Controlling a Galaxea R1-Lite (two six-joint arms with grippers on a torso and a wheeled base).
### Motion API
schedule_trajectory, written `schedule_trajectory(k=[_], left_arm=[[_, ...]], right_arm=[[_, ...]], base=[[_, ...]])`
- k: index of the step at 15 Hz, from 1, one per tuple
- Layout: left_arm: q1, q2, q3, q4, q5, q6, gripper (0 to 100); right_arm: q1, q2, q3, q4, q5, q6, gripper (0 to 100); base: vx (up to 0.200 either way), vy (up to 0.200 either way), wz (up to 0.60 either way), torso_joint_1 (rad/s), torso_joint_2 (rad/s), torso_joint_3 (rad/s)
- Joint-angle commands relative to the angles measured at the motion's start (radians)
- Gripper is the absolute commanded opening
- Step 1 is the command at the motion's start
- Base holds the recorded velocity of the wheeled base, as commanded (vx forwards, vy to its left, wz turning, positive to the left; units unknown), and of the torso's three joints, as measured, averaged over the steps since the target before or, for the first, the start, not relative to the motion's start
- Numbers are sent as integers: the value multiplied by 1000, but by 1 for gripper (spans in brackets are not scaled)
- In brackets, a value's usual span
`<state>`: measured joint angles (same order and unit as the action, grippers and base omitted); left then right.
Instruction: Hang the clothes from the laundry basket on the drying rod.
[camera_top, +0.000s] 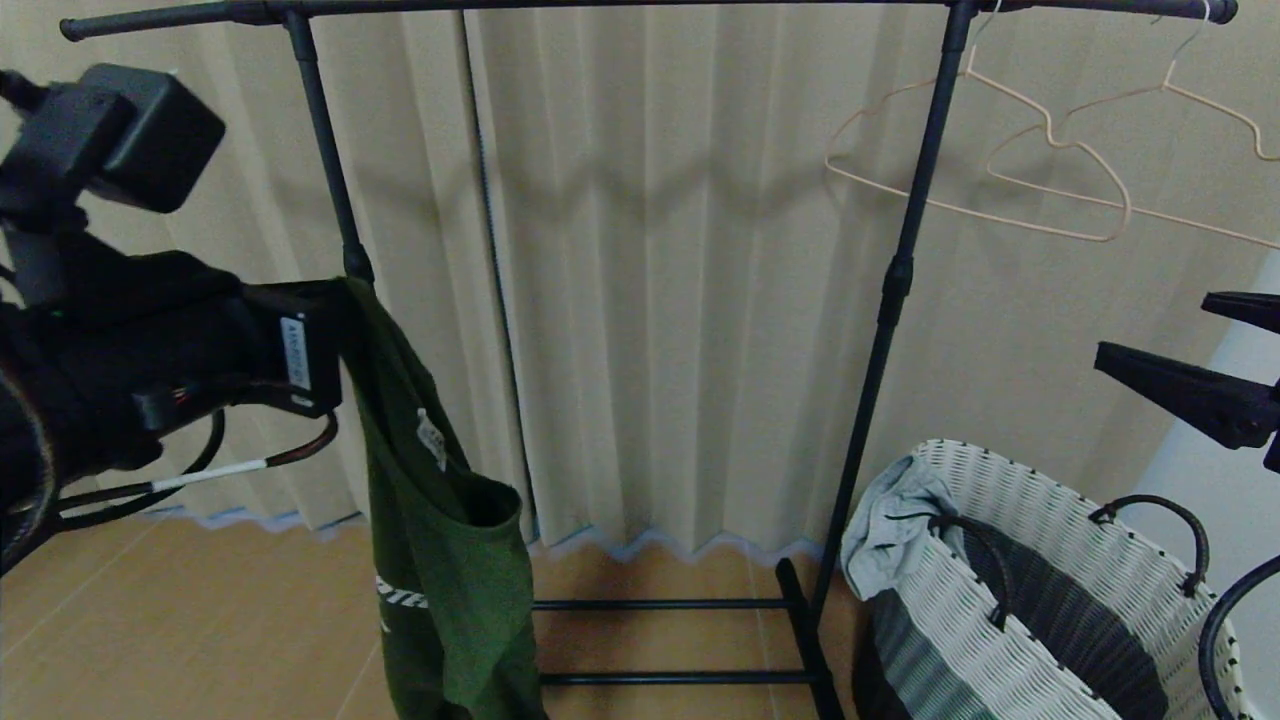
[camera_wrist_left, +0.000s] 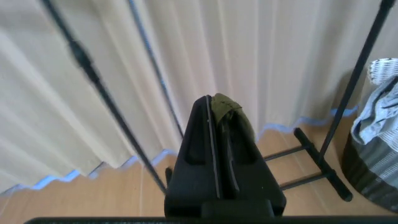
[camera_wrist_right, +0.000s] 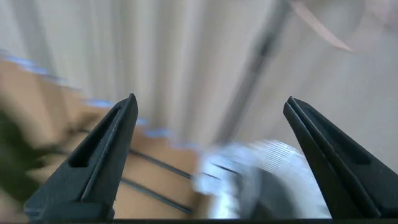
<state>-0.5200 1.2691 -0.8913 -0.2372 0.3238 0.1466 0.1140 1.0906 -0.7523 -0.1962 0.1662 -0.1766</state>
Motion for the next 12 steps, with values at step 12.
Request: schedule_trajectory(k=[12], left_arm=[[212,-258,229,3,-97,22,0]], right_arm=[[-96,38,51,-11,-129,-126,100]], base=[[0,0,0,0,0,0]])
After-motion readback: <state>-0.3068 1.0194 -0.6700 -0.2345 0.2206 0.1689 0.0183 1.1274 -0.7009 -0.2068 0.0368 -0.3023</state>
